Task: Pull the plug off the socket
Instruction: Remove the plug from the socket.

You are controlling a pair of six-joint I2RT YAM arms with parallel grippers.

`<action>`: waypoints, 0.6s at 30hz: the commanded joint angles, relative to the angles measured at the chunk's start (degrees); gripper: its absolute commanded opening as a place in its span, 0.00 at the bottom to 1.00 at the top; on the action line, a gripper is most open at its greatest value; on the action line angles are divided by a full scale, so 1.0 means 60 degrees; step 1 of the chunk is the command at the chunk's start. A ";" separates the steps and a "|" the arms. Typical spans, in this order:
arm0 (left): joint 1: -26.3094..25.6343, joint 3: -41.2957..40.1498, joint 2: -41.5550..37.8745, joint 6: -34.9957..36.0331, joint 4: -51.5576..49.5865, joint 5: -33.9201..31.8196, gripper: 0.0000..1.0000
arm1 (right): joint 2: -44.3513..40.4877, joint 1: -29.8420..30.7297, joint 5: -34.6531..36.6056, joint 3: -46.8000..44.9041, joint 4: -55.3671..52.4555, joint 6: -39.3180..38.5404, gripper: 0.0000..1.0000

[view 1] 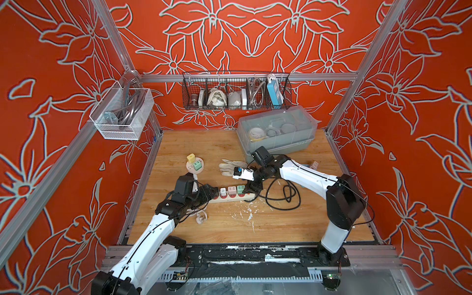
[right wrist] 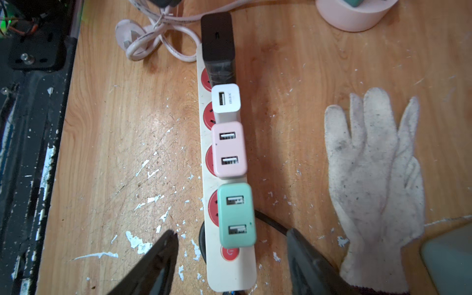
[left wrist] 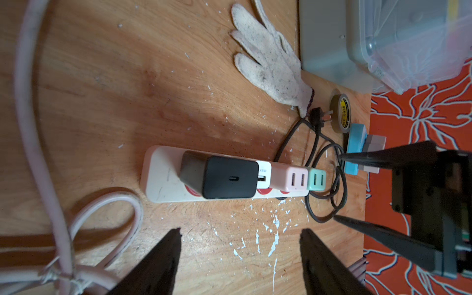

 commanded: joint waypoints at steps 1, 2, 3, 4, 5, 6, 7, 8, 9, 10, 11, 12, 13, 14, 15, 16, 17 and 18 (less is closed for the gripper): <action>-0.0036 -0.0289 -0.0219 -0.0575 0.0330 -0.0626 0.86 | 0.0319 0.0181 0.0074 0.0206 -0.0166 -0.0703 0.68; -0.0041 -0.0316 -0.0276 -0.0689 0.0324 -0.0766 0.92 | 0.0390 0.0213 0.0147 0.0226 -0.0115 -0.0731 0.67; -0.0029 -0.0345 -0.0335 -0.0704 0.0350 -0.0822 0.98 | 0.0480 0.0271 0.0265 0.0236 -0.0095 -0.0763 0.66; -0.0030 -0.0321 -0.0358 -0.0762 0.0333 -0.0897 0.99 | 0.0547 0.0320 0.0346 0.0250 -0.0025 -0.0779 0.65; -0.0030 -0.0252 -0.0359 -0.0948 0.0148 -0.1037 0.99 | 0.0602 0.0348 0.0406 0.0271 0.0082 -0.0738 0.64; -0.0027 -0.0086 -0.0347 -0.1214 -0.0173 -0.1230 0.99 | 0.0686 0.0374 0.0439 0.0293 0.0147 -0.0689 0.61; -0.0031 0.0036 -0.0353 -0.1460 -0.0436 -0.1380 0.99 | 0.0755 0.0378 0.0442 0.0335 0.0182 -0.0659 0.59; -0.0027 0.0111 -0.0372 -0.1767 -0.0657 -0.1560 0.99 | 0.0814 0.0411 0.0456 0.0346 0.0195 -0.0618 0.58; -0.0016 0.0193 -0.0427 -0.2215 -0.0884 -0.1771 0.99 | 0.0872 0.0434 0.0479 0.0367 0.0221 -0.0568 0.56; -0.0013 0.0254 -0.0517 -0.2648 -0.1086 -0.1912 0.99 | 0.0907 0.0447 0.0499 0.0329 0.0278 -0.0529 0.55; 0.0001 0.0258 -0.0608 -0.2920 -0.1125 -0.1999 0.99 | 0.0931 0.0453 0.0528 0.0299 0.0313 -0.0495 0.53; -0.0010 0.0219 -0.0748 -0.3251 -0.1127 -0.2135 0.99 | 0.0943 0.0475 0.0570 0.0245 0.0367 -0.0464 0.52; 0.0002 0.0161 -0.0876 -0.3503 -0.1095 -0.2268 0.99 | 0.0938 0.0475 0.0634 0.0214 0.0389 -0.0426 0.49; 0.0016 0.0108 -0.0961 -0.3524 -0.0943 -0.2298 0.99 | 0.0948 0.0467 0.0681 0.0217 0.0407 -0.0375 0.48; 0.0017 0.0045 -0.1037 -0.3455 -0.0729 -0.2284 0.99 | 0.0942 0.0469 0.0715 0.0210 0.0390 -0.0320 0.45; 0.0031 0.0024 -0.1073 -0.3401 -0.0638 -0.2297 0.99 | 0.0927 0.0467 0.0741 0.0213 0.0366 -0.0202 0.40; 0.0037 0.0031 -0.1090 -0.3304 -0.0611 -0.2298 0.98 | 0.0902 0.0482 0.0778 0.0221 0.0332 -0.0086 0.36; 0.0031 -0.0001 -0.1119 -0.3057 -0.0492 -0.2185 0.97 | 0.0815 0.0476 0.0813 0.0200 0.0321 0.0125 0.30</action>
